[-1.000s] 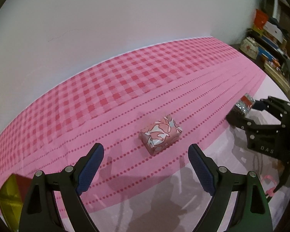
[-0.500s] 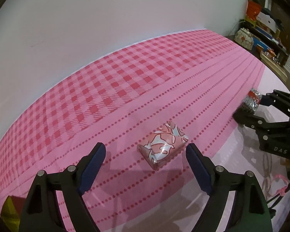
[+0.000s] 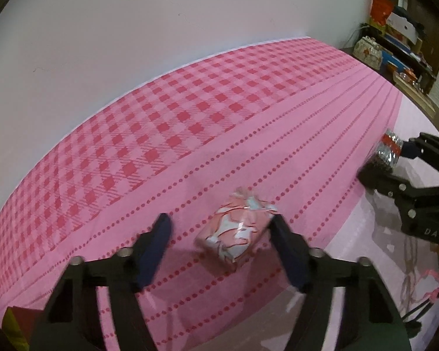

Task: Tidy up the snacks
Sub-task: 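Close the left tool on the pink cube while the right tool holds the sesame block, then carry the pink cube into the tin and open the left tool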

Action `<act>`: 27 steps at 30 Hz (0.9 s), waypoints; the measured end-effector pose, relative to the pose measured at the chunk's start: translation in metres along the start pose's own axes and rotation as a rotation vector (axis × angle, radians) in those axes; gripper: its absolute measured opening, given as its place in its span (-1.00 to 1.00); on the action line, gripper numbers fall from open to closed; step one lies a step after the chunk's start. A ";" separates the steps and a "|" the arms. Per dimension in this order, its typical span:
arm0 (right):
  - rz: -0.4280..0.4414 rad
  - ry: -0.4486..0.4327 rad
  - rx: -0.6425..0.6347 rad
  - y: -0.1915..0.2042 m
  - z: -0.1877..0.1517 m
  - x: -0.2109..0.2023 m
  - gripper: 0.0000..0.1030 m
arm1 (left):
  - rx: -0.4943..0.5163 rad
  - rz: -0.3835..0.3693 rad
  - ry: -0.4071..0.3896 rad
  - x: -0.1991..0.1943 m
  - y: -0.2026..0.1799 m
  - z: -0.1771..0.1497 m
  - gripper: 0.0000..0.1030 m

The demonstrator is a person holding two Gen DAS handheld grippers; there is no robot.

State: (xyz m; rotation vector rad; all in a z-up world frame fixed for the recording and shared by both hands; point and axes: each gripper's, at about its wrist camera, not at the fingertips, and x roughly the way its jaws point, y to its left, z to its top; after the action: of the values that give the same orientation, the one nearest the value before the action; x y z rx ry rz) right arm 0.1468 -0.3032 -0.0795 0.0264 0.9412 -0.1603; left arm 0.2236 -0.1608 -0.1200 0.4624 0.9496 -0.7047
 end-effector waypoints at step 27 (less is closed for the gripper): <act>0.001 0.000 0.000 0.000 0.000 0.000 0.06 | -0.169 0.190 0.033 -0.045 0.006 -0.020 -0.27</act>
State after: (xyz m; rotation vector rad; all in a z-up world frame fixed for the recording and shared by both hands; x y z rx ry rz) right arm 0.1465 -0.3032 -0.0796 0.0270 0.9416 -0.1589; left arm 0.1988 -0.1279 -0.0912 0.4098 0.9730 -0.4423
